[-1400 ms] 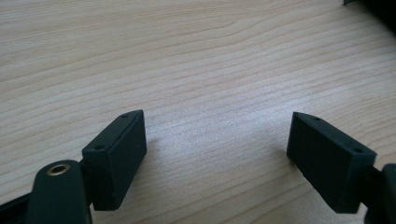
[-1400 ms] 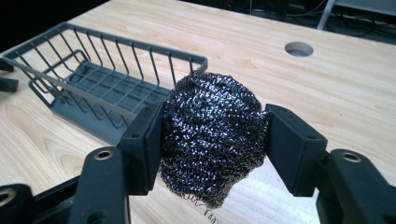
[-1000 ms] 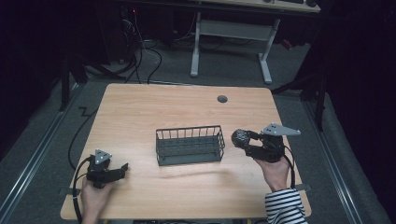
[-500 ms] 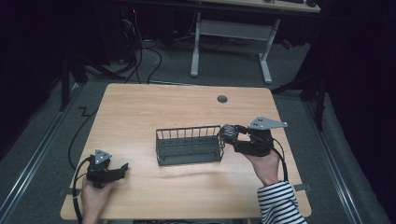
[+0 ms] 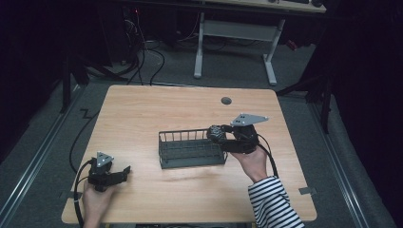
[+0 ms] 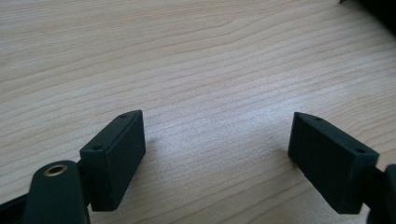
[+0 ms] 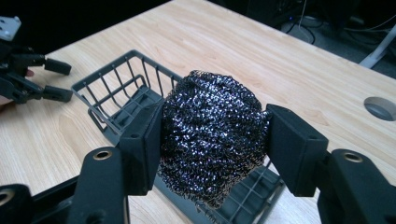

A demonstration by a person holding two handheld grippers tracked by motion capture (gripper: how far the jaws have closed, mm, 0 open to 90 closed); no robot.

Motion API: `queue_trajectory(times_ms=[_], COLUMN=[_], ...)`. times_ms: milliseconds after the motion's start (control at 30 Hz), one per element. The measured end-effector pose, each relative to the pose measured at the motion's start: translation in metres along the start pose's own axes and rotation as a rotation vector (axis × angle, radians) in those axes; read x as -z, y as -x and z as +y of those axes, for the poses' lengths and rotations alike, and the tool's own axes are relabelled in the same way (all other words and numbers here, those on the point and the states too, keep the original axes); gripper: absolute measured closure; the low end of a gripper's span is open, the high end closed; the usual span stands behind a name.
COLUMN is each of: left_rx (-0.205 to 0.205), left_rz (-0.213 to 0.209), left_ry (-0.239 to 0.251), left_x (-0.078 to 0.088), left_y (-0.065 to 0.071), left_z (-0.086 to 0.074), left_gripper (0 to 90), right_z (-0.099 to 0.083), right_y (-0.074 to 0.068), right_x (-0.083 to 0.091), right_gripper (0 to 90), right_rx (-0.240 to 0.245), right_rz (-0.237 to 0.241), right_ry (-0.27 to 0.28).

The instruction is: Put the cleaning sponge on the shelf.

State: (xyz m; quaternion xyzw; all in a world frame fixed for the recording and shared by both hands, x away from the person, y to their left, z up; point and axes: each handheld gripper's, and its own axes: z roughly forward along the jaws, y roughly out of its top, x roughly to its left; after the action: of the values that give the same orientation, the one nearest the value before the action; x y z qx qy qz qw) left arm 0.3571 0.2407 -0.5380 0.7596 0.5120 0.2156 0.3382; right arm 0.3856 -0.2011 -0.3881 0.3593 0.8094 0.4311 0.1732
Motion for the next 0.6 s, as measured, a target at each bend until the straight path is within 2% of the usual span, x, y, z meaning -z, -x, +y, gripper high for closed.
queue_trajectory(times_ms=[167, 300, 533, 600], left_rx=[0.001, 0.001, 0.0, -0.001], left_rz=[0.0, 0.0, 0.0, 0.0], left_ry=[0.0, 0.001, 0.0, 0.0], left_x=[0.0, 0.0, 0.0, 0.0], left_y=[0.0, 0.0, 0.0, 0.0], left_z=[0.0, 0.0, 0.0, 0.0], left_gripper=[19.5, 19.5, 19.5, 19.5], right_z=[0.002, 0.003, -0.001, -0.001], right_y=[-0.001, -0.006, -0.002, -0.001], right_x=[-0.011, -0.025, -0.051, -0.053], right_gripper=[40.0, 39.8, 39.4, 39.4], right_rx=[0.007, 0.036, 0.005, 0.001], right_rz=[0.007, -0.021, -0.012, -0.011], right_ry=[-0.034, -0.085, -0.154, -0.159])
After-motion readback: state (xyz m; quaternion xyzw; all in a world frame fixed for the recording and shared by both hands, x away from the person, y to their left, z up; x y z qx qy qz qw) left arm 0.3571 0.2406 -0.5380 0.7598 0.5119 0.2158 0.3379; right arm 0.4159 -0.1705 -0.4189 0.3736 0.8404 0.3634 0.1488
